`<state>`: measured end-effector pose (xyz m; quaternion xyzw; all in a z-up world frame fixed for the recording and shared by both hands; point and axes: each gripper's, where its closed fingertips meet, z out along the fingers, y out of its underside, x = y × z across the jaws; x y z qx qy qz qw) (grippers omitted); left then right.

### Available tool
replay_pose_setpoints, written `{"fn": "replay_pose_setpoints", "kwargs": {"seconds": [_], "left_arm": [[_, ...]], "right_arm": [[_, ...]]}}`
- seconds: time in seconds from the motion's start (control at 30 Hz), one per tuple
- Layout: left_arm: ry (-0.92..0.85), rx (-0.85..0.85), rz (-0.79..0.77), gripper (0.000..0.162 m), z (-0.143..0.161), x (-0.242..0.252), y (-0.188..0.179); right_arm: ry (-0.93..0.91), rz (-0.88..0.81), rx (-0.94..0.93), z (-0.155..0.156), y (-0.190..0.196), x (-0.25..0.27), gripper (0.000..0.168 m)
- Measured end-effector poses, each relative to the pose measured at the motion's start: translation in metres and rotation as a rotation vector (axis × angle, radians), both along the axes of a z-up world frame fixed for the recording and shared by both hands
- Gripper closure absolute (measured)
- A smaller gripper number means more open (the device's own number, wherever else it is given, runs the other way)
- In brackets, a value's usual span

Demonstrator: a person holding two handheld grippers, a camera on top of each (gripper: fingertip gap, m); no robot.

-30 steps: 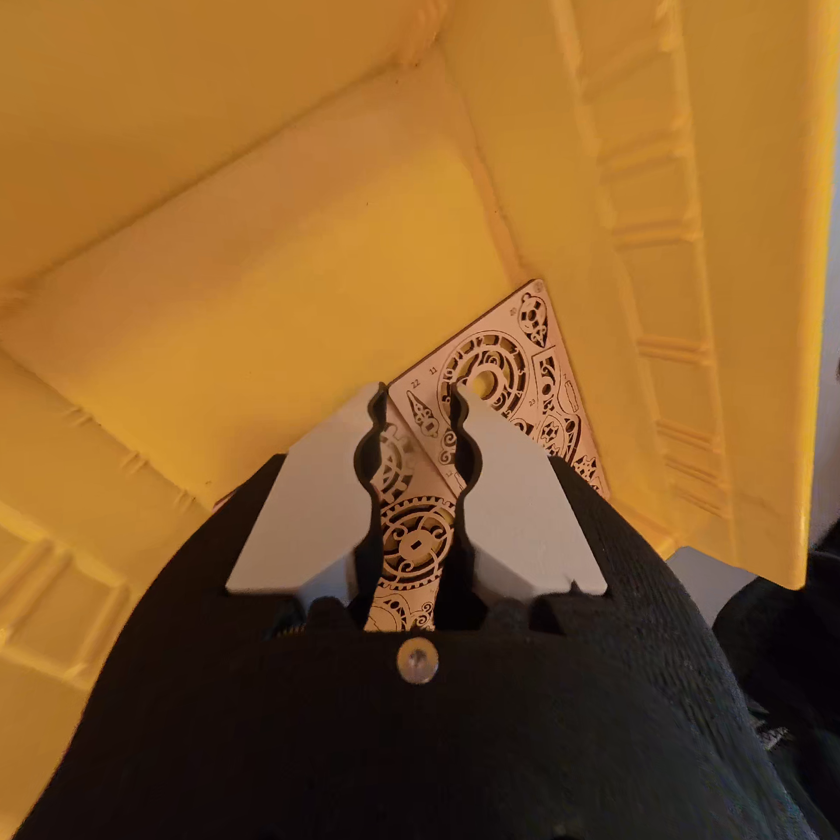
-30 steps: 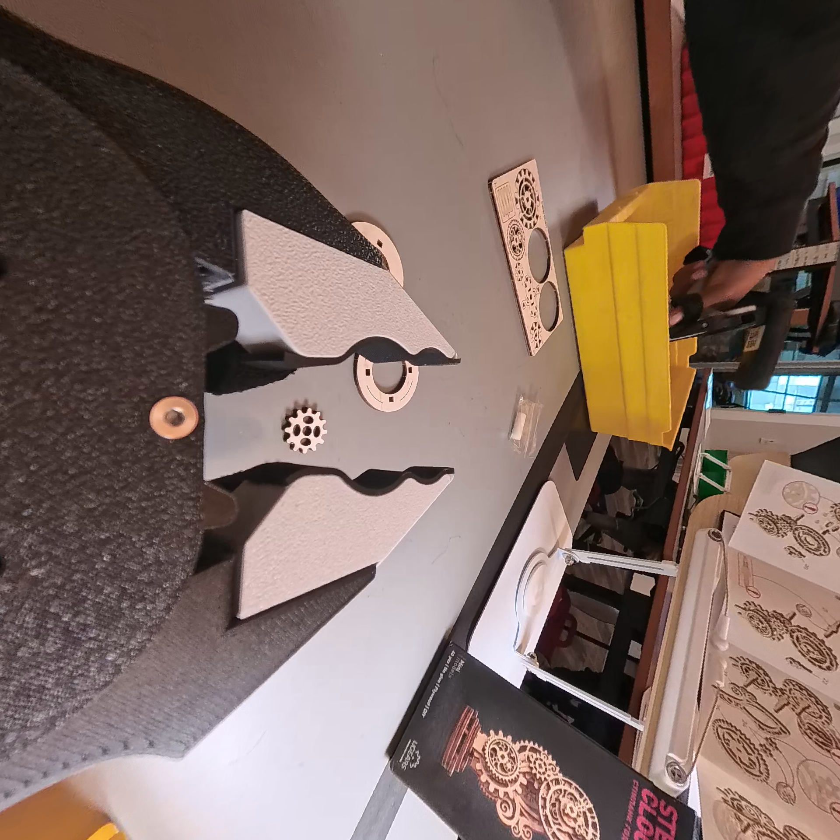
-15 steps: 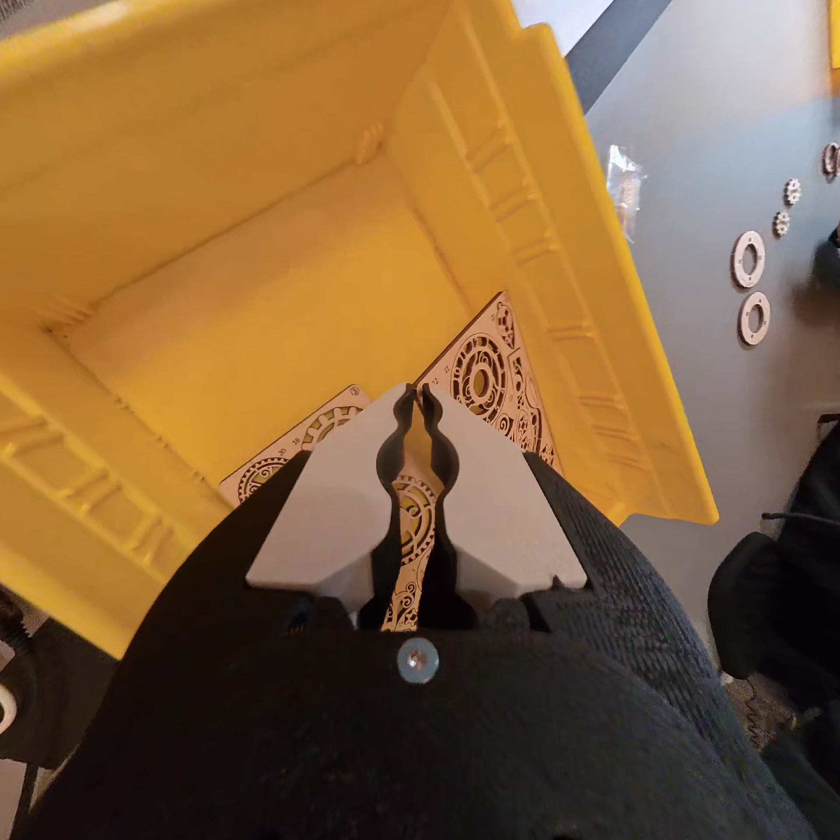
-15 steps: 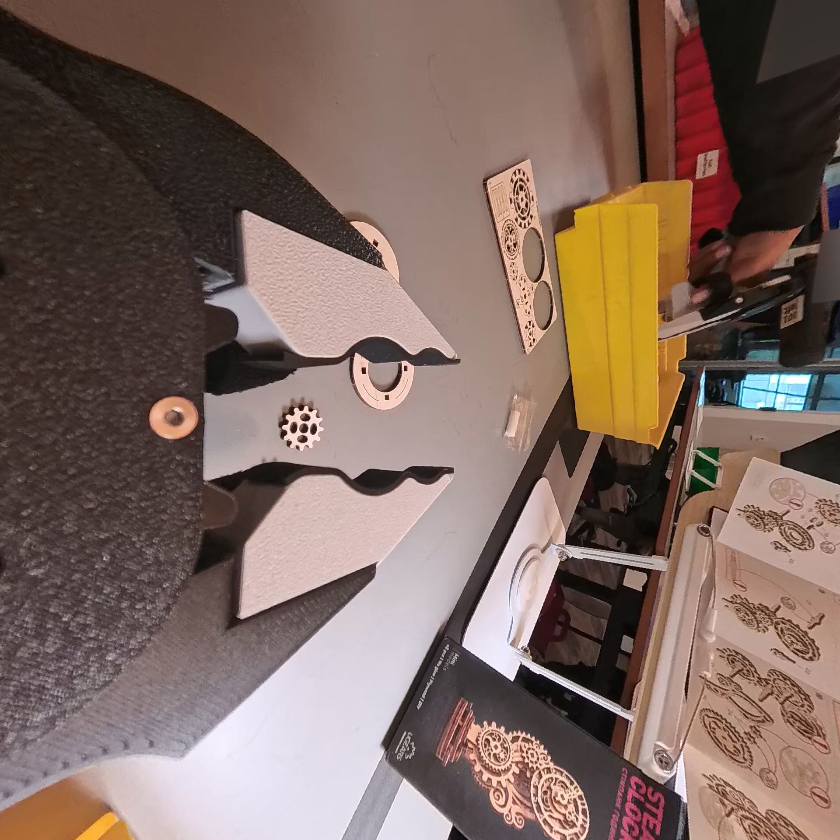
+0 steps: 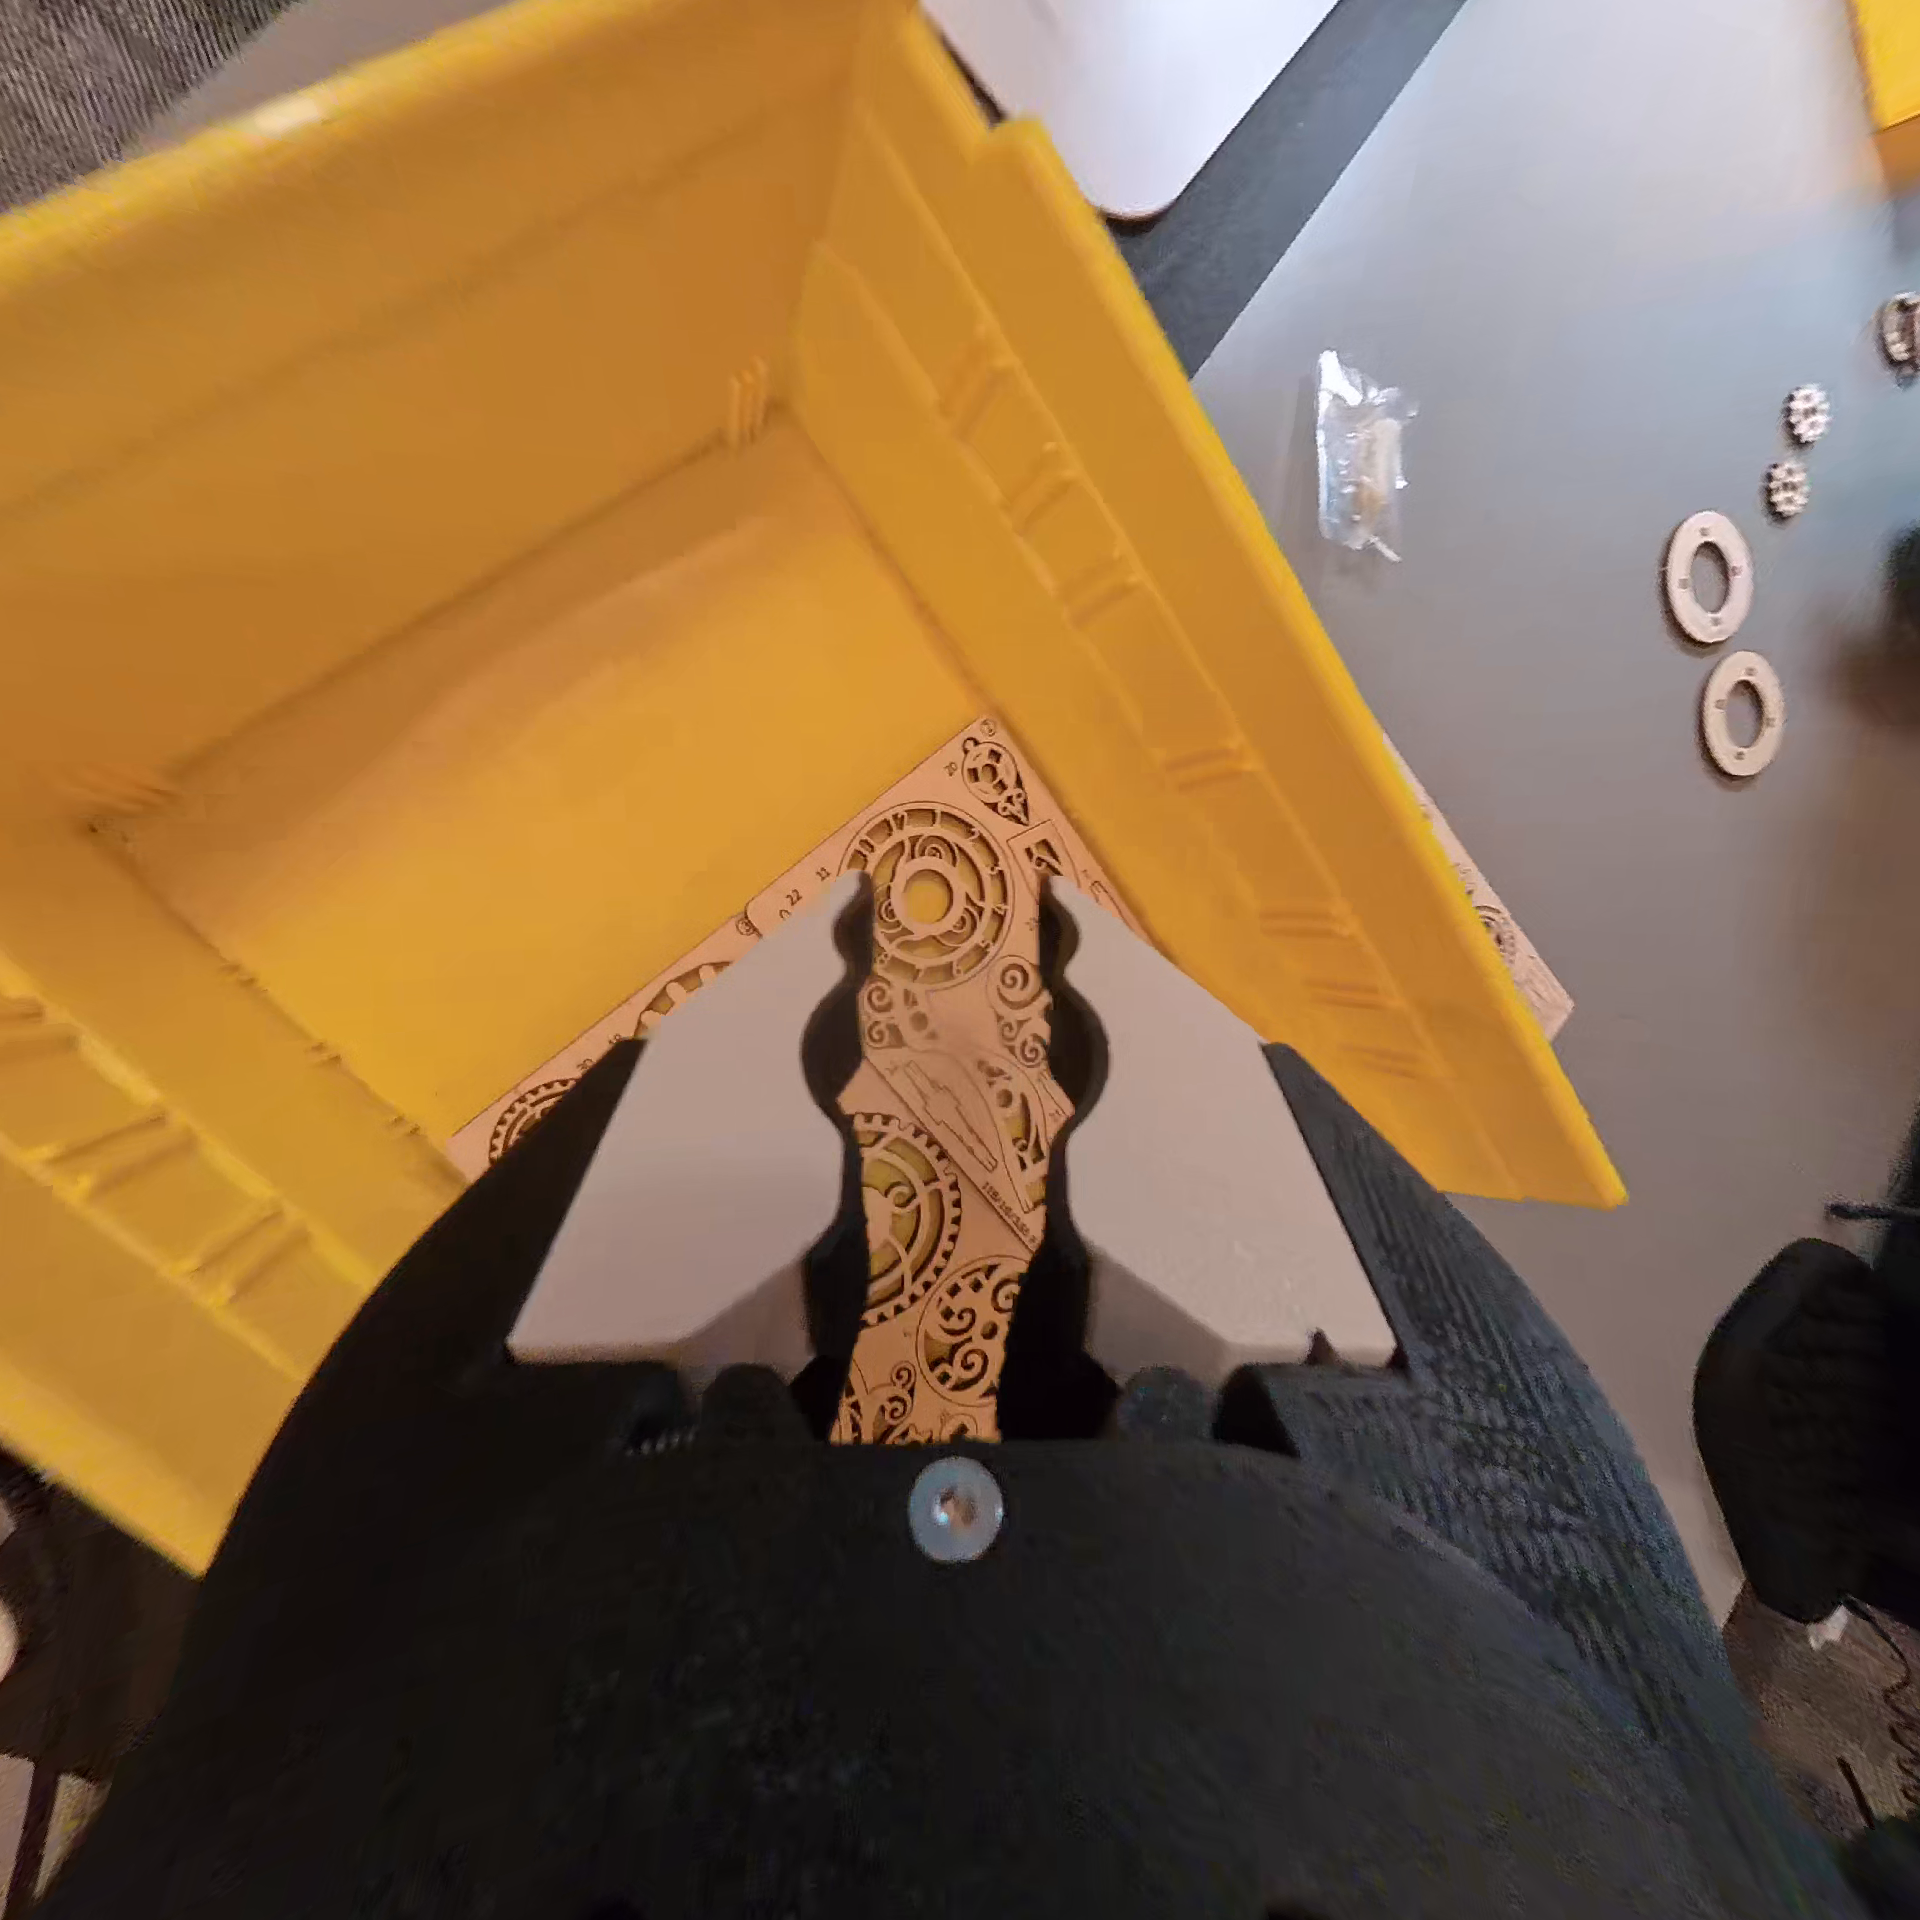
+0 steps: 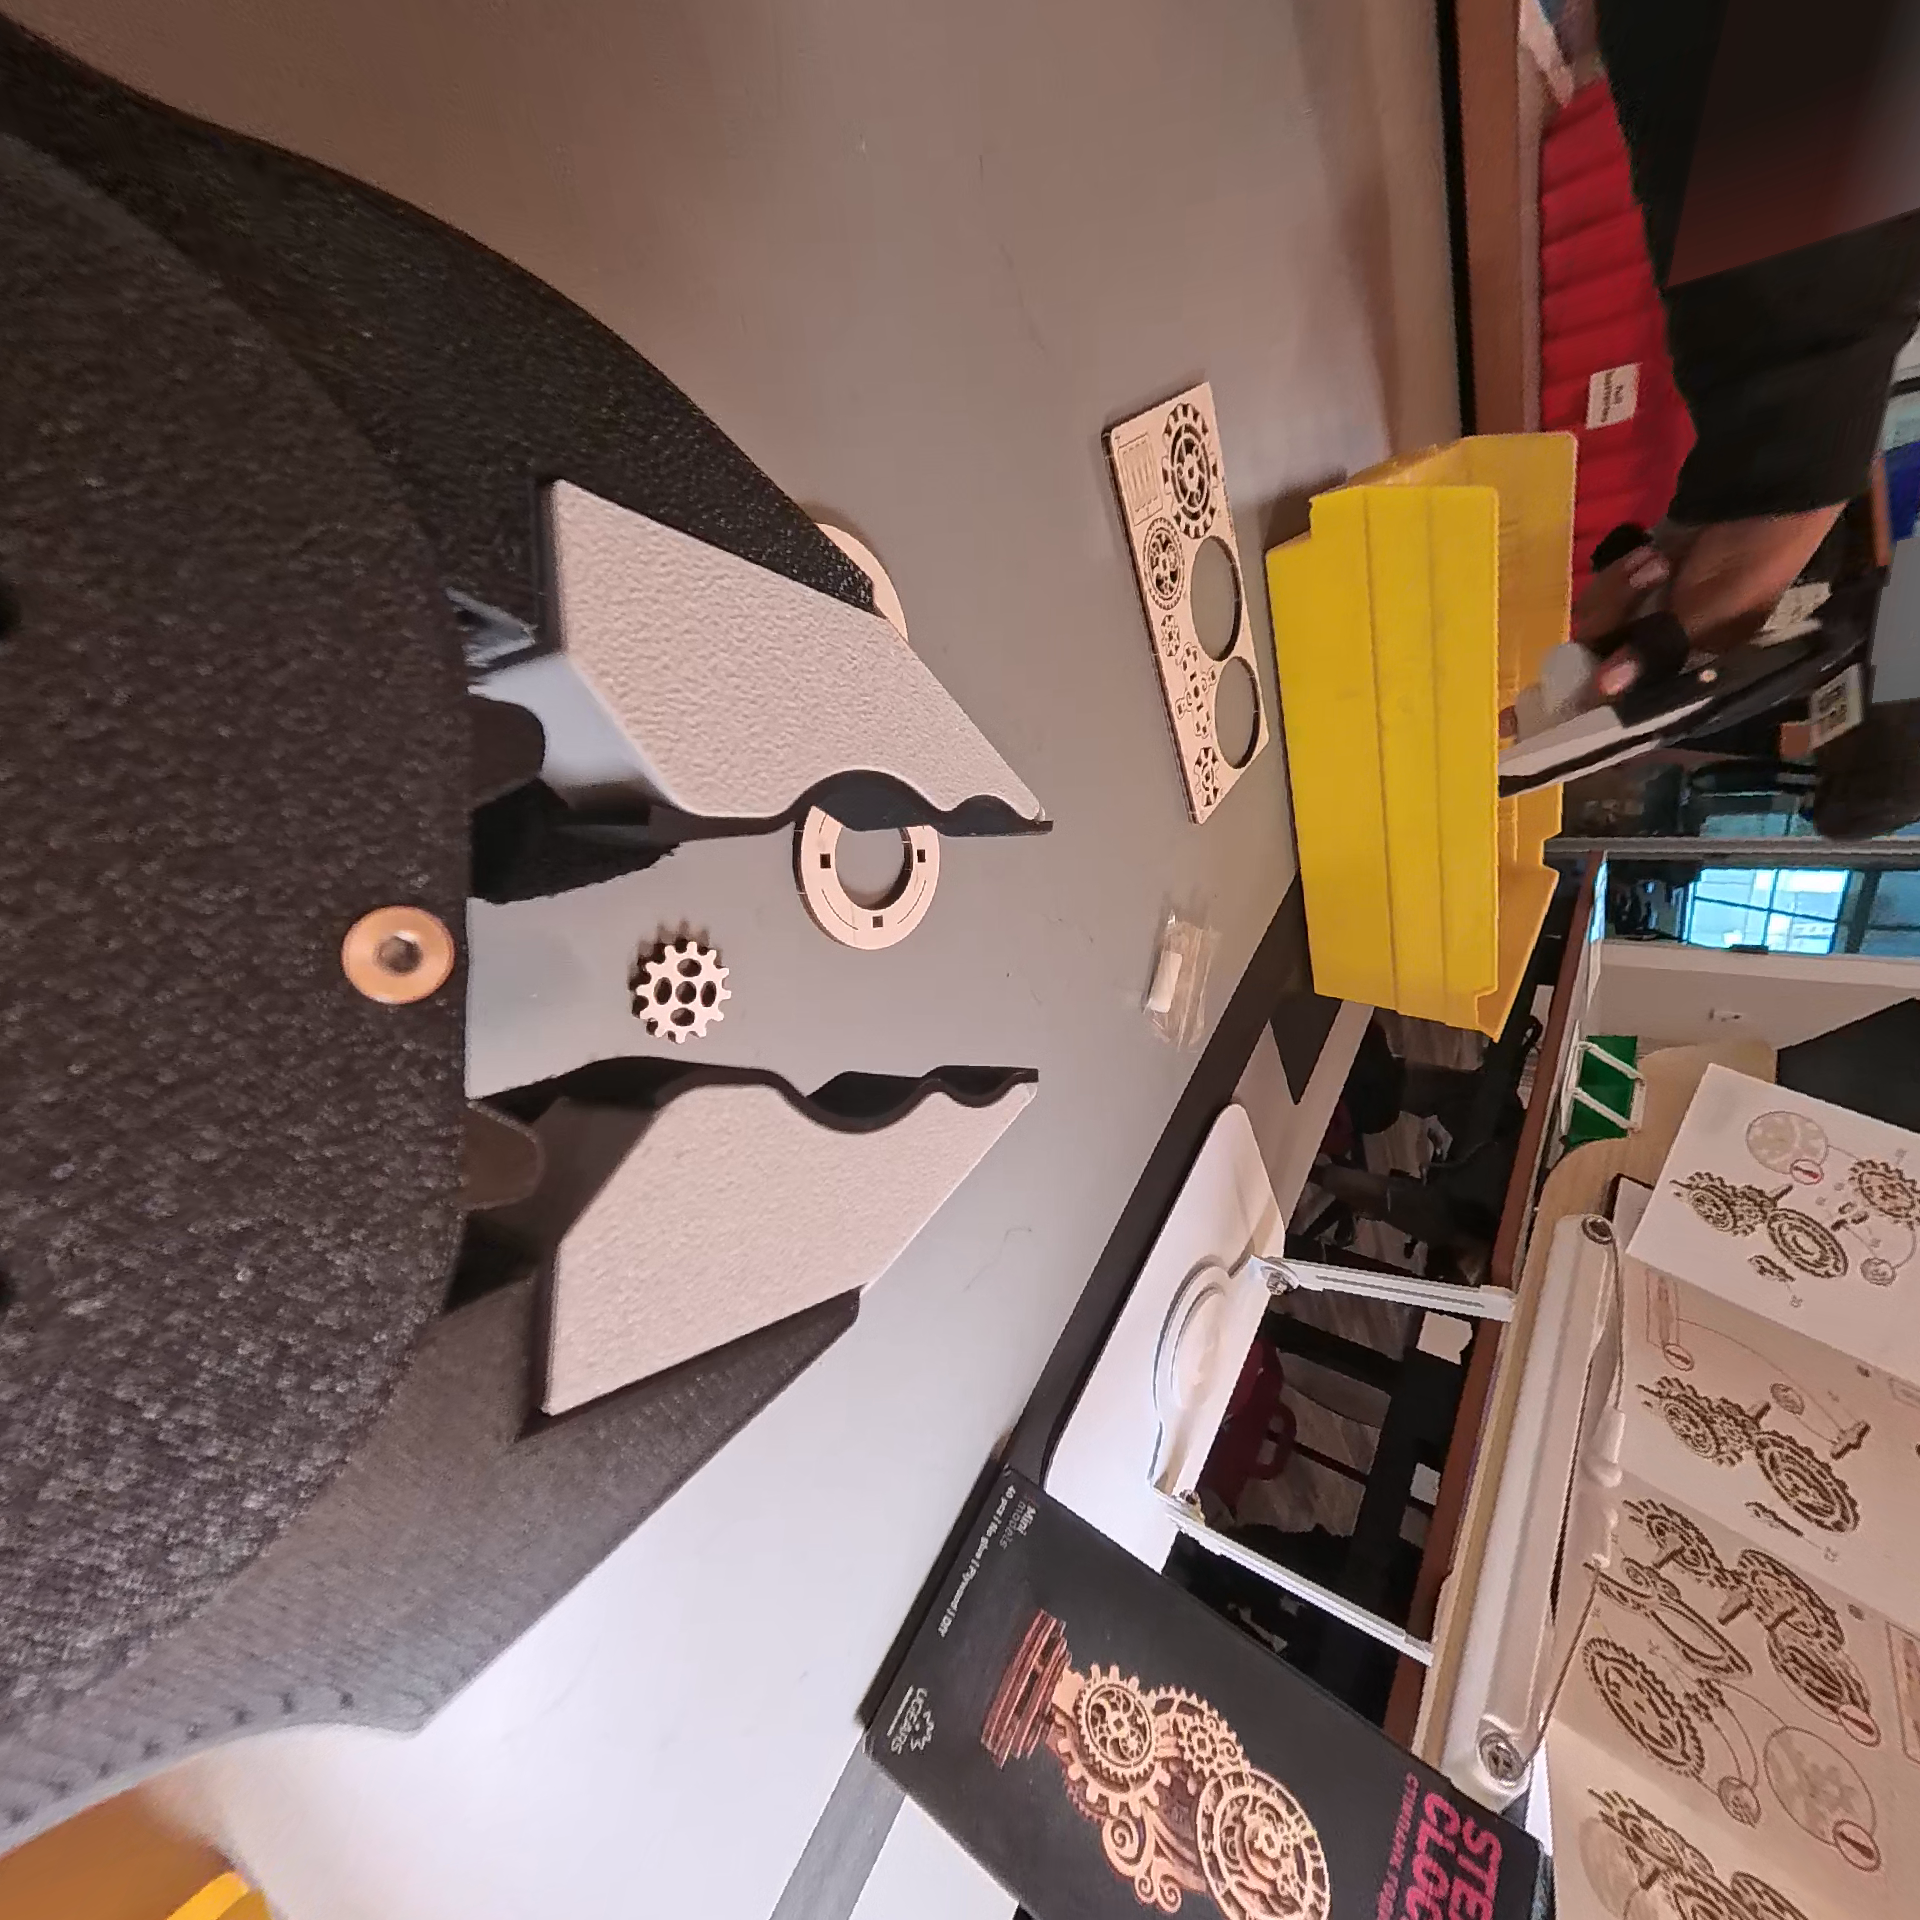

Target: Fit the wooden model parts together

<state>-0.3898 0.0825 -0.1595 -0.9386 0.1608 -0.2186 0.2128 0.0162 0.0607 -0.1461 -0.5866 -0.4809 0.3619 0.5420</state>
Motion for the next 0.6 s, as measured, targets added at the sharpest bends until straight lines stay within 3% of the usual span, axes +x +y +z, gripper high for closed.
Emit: {"fn": "replay_pose_setpoints", "kwargs": {"seconds": [0.13,0.27,0.37,0.5,0.6], "left_arm": [[0.069,-0.083,-0.024,0.104,-0.034,0.001,0.002],[0.081,-0.148,-0.073,0.093,-0.056,0.008,0.002],[0.106,-0.163,-0.088,0.102,-0.065,0.009,0.003],[0.171,-0.148,-0.04,0.137,-0.07,-0.004,0.009],[0.178,-0.125,-0.032,0.148,-0.066,-0.008,0.01]], "right_arm": [[-0.005,-0.005,0.0,-0.001,0.001,0.001,0.126],[-0.005,-0.013,-0.006,-0.002,0.004,0.003,0.126],[-0.005,-0.011,-0.012,-0.003,0.005,0.003,0.126],[-0.007,-0.007,-0.007,-0.003,0.004,0.002,0.126],[-0.004,-0.008,-0.006,-0.002,0.004,0.002,0.127]]}}
